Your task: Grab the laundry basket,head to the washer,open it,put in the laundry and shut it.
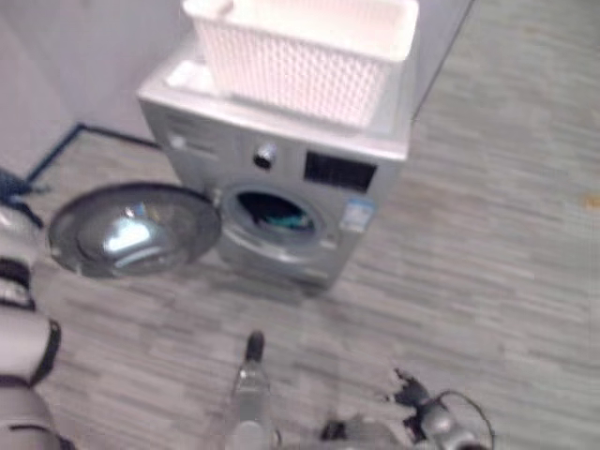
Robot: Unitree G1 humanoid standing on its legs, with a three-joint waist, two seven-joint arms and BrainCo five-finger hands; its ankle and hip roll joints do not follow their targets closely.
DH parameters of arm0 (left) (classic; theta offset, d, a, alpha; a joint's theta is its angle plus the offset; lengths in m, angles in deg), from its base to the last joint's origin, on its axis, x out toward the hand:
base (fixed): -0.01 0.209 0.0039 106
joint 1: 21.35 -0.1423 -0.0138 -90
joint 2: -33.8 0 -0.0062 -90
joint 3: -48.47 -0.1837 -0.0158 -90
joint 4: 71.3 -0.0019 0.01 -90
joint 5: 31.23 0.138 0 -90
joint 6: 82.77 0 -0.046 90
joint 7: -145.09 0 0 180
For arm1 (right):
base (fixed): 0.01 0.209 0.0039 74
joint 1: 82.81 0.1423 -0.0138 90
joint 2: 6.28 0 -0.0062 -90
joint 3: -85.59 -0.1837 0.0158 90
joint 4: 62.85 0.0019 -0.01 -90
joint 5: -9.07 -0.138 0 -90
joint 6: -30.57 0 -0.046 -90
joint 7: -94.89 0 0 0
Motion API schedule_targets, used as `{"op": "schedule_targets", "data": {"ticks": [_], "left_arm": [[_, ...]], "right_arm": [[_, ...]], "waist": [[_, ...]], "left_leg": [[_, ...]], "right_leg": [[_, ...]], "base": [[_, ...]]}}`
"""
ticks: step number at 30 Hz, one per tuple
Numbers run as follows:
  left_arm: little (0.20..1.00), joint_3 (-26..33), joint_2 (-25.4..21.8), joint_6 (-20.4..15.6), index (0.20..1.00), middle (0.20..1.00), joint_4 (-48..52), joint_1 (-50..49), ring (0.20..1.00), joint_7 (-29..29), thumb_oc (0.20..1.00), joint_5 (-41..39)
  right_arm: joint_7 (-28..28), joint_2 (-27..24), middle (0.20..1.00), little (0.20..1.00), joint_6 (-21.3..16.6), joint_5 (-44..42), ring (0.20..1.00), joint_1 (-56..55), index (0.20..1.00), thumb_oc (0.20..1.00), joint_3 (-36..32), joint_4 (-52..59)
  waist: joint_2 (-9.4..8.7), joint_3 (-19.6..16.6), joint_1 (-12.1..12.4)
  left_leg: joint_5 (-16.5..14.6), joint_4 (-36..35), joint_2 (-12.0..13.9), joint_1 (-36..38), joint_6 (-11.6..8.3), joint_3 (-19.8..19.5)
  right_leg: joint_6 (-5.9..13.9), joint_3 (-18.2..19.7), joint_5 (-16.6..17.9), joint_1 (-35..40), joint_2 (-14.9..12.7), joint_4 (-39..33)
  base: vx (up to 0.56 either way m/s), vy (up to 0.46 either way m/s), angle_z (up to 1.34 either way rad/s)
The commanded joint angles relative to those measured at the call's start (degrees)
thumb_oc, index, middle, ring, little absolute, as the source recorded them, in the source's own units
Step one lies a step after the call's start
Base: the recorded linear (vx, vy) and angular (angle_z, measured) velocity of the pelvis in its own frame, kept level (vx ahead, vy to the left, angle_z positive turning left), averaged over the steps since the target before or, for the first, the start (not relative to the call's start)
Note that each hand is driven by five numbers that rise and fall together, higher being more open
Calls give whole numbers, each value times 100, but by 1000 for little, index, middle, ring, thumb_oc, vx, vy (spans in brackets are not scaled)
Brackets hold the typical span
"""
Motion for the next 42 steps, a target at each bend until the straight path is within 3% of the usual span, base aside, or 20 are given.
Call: {"op": "schedule_targets", "data": {"ticks": [1,3,4,5,7,8,9,10,11,12,14,15,16,19,21,23,29,34,42], "left_arm": [[1000,376,-405,-71,1000,1000,-126,-2,1000,-148,1000,-190],[1000,287,-465,-77,1000,1000,-169,100,1000,-161,1000,-311],[1000,162,-410,-81,1000,1000,-175,248,1000,-200,1000,-414],[1000,166,-385,-66,1000,1000,-163,207,1000,-160,1000,-405],[1000,147,-370,-39,1000,1000,-134,271,1000,-132,1000,-417],[1000,99,-394,-25,1000,1000,-138,396,1000,-96,1000,-388],[1000,97,-393,-26,1000,1000,-139,397,1000,-96,1000,-388],[1000,74,-355,-20,1000,1000,-133,447,1000,-95,1000,-344],[1000,12,-264,-20,1000,1000,-141,507,1000,-71,1000,-225],[1000,-54,-55,8,1000,1000,-91,601,1000,-103,1000,-54],[1000,-134,10,29,1000,1000,-50,687,1000,-104,1000,36],[1000,-131,-16,42,1000,1000,-15,627,1000,-66,1000,105],[1000,-81,-58,39,1000,1000,8,574,1000,-91,1000,96],[1000,-135,-74,7,1000,1000,-24,541,1000,-142,1000,120],[1000,-195,-173,-23,1000,1000,-146,448,1000,-76,1000,171],[1000,-245,-210,-19,1000,1000,-137,435,1000,-44,1000,297],[1000,-364,-198,1,1000,1000,-99,463,1000,5,1000,467],[1000,-590,-203,2,1000,1000,-67,699,1000,-4,1000,541],[1000,-442,-218,-105,1000,1000,248,612,1000,-148,1000,402]], "right_arm": [[-136,18,1000,1000,-156,-343,1000,-103,1000,1000,-103,177],[-125,53,1000,1000,-210,-497,1000,-77,1000,1000,-4,255],[-91,-8,1000,1000,-277,-625,1000,-165,1000,1000,126,625],[-97,-78,1000,1000,-295,-612,1000,-187,1000,1000,149,768],[-124,-131,1000,1000,-318,-625,1000,-203,1000,1000,148,882],[-68,-278,1000,1000,-346,-594,1000,-282,1000,1000,110,1118],[-67,-279,1000,1000,-343,-594,1000,-285,1000,1000,110,1123],[-65,-352,1000,1000,-385,-595,1000,-367,1000,1000,39,1210],[-34,-427,1000,1000,-400,-601,1000,-525,1000,1000,-50,1334],[-37,-586,1000,1000,-411,-560,1000,-837,1000,1000,-239,1468],[-43,-646,1000,1000,-385,-538,1000,-976,1000,1000,-317,1599],[26,-650,1000,1000,-362,-583,1000,-1145,1000,1000,-440,1627],[65,-632,1000,1000,-348,-589,1000,-1206,1000,1000,-487,1612],[152,-563,1000,1000,-321,-633,1000,-1353,1000,1000,-616,1520],[316,-580,1000,1000,-342,-653,1000,-1530,1000,1000,-694,1486],[402,-599,1000,1000,-327,-608,1000,-1625,1000,1000,-678,1539],[417,-616,1000,1000,-310,-515,1000,-1582,1000,1000,-644,1473],[399,-536,1000,1000,-324,-575,1000,-1504,1000,1000,-610,1404],[295,-359,1000,1000,-330,-658,1000,-1135,1000,1000,-450,1207]], "waist": [[-184,89,-99],[-202,130,-107],[-170,263,-225],[-154,326,-212],[-91,398,-203],[43,478,-207],[28,490,-206],[74,501,-209],[53,505,-277],[-96,559,-491],[-189,577,-582],[-360,536,-647],[-413,471,-660],[-397,326,-742],[-372,210,-737],[-287,110,-735],[-243,78,-672],[-324,82,-622],[-366,173,-449]], "left_leg": [[-213,454,-272,-330,477,501],[-257,616,-239,-323,500,445],[-67,668,-204,-380,541,287],[-25,687,-211,-382,520,230],[124,627,-126,-392,468,167],[423,265,132,-288,378,117],[427,248,121,-259,377,130],[491,-53,274,-239,343,179],[409,-350,338,-140,316,424],[77,-408,376,44,264,952],[-110,-155,471,98,277,1169],[-306,396,554,243,290,869],[-527,564,557,464,323,621],[-221,347,866,734,341,575],[47,-47,969,868,260,395],[112,-275,1015,993,198,512],[69,-201,951,957,88,565],[-41,-88,854,789,65,580],[-230,-20,627,647,161,594]], "right_leg": [[-137,140,624,825,208,-1313],[-175,245,510,722,246,-953],[-244,672,524,547,619,-609],[-348,836,442,590,744,-655],[-412,858,420,563,878,-657],[-443,787,512,351,1118,-582],[-443,792,498,365,1102,-572],[-403,717,560,326,1187,-664],[-370,684,633,371,1226,-809],[-249,576,786,417,1048,-998],[-225,503,923,431,925,-1184],[-193,516,1145,484,819,-1551],[-174,547,1222,552,750,-1682],[-74,443,1426,611,680,-1896],[-46,548,1392,726,706,-1877],[-36,518,1380,712,709,-1845],[-57,426,1335,796,621,-1860],[33,341,1434,782,506,-1967],[164,298,1572,607,278,-1998]], "base": [[-13,-26,-14],[-86,-56,-22],[-232,-100,-16],[-232,-100,-2],[-231,-134,21],[-283,-148,2],[-269,-124,-20],[-178,-127,-27],[-280,-236,-10],[-180,-182,24],[-190,-117,59],[-211,-94,42],[-182,-49,27],[-6,52,22],[123,105,61],[89,115,36],[42,105,-4],[41,98,12],[-10,80,-12]]}}
